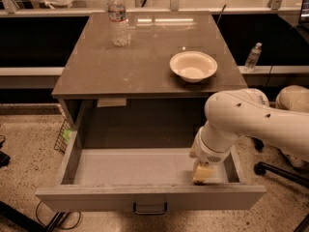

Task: Open top drawer

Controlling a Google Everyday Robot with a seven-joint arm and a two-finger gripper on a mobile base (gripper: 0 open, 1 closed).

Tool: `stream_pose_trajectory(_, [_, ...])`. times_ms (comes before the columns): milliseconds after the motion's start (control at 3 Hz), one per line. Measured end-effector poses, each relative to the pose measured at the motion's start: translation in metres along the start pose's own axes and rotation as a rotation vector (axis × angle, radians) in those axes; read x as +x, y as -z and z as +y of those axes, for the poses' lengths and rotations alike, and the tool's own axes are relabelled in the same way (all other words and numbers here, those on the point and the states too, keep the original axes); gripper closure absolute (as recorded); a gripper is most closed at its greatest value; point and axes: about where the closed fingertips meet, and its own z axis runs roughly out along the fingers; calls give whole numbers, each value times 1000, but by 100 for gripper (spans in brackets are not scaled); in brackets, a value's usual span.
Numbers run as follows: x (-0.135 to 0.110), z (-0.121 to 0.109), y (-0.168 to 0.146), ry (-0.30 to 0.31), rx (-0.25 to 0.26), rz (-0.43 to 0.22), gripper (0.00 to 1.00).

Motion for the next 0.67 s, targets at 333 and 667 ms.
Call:
stream_pose_trajectory(333, [0, 0, 1, 1, 2, 1, 0])
stream_pose_trajectory(667, [0, 0, 1, 1, 2, 1, 0])
